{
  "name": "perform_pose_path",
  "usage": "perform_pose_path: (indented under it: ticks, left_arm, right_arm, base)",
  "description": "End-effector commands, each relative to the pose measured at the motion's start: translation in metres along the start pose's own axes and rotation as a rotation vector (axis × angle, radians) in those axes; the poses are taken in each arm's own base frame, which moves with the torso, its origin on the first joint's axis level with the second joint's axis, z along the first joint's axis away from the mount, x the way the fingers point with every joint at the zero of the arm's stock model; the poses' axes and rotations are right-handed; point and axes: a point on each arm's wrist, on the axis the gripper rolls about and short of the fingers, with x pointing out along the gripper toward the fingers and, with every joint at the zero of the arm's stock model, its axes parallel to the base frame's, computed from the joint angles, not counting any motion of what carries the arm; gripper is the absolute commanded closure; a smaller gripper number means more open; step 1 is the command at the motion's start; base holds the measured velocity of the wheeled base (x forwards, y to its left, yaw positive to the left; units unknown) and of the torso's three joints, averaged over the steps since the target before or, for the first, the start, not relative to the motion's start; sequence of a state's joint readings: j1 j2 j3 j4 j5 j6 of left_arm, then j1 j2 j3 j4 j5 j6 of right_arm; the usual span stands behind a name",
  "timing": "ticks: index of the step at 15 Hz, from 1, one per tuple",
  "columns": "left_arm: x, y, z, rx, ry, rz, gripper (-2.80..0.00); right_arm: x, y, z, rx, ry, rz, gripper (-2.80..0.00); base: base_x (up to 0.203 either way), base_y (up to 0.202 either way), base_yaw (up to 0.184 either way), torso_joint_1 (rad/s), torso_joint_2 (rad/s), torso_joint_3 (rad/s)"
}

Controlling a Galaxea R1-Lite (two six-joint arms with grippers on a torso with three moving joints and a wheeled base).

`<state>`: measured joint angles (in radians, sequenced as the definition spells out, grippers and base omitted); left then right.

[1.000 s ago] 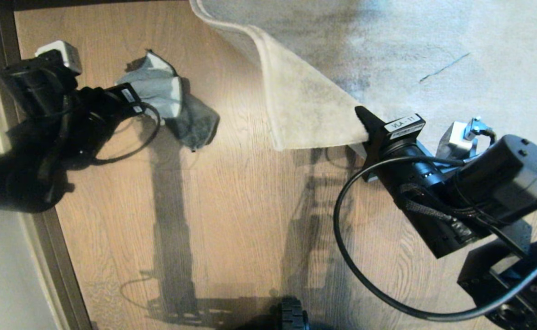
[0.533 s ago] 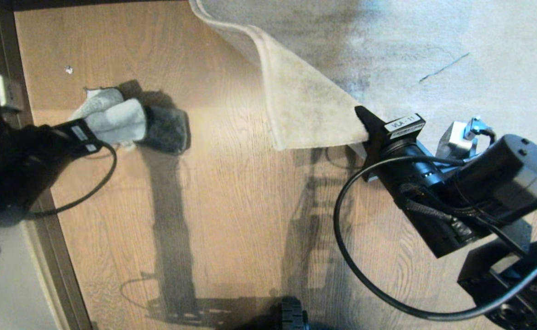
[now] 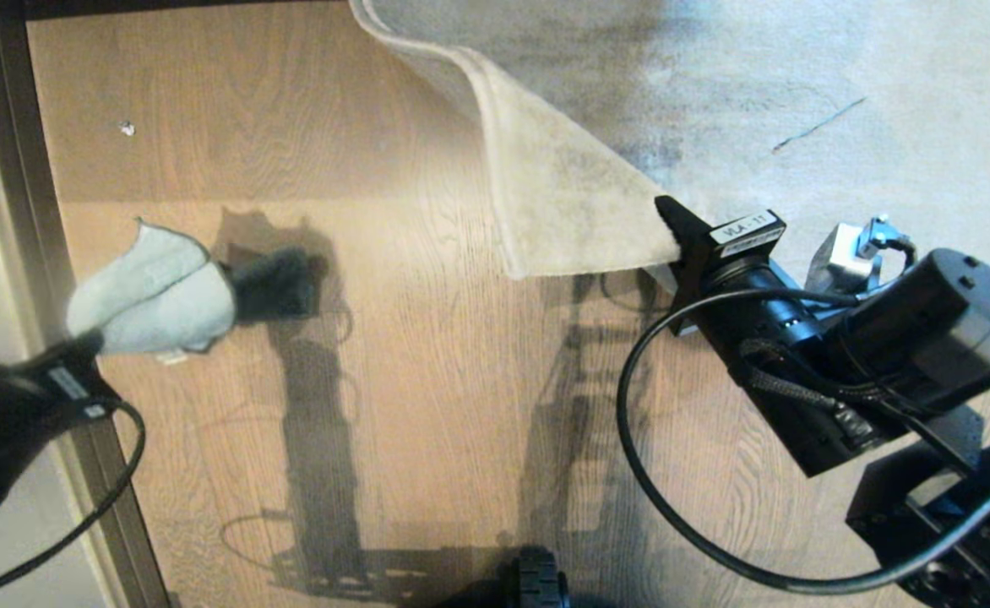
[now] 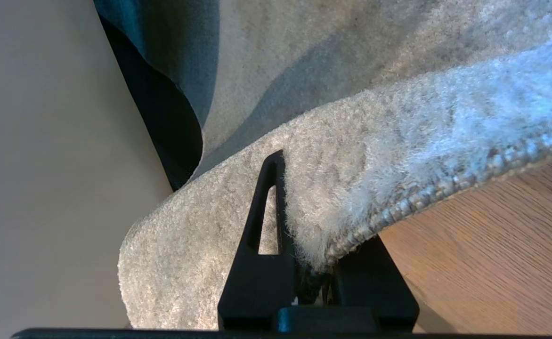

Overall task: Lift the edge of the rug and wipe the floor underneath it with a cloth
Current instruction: Wipe the floor under the carpet with a rag, then lay down the carpet

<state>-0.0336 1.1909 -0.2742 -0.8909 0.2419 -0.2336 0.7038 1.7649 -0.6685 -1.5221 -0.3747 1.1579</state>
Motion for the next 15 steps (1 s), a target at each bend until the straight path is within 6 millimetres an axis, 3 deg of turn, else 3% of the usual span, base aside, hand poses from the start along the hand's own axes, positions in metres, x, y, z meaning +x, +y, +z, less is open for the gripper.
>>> perform_pose_path:
  ticks: [1, 9, 15]
  left_arm:
    - [-0.034, 0.011, -0.011, -0.006, -0.020, -0.005, 0.00]
    - [-0.112, 0.039, -0.047, 0.033, 0.020, -0.016, 0.00]
    - [-0.176, 0.062, -0.092, 0.133, 0.059, -0.140, 0.00]
  right_arm:
    - [-0.001, 0.004, 0.002, 0.023, -0.019, 0.038, 0.00]
    - [0.000, 0.003, 0.001, 0.009, -0.018, 0.034, 0.00]
    - [-0.003, 0.002, 0.003, 0.004, -0.015, 0.028, 0.00]
  base:
    - [0.000, 0.000, 0.000, 0.000, 0.00, 0.000]
    - [0.000, 0.000, 0.000, 0.000, 0.00, 0.000]
    - [0.000, 0.000, 0.000, 0.000, 0.00, 0.000]
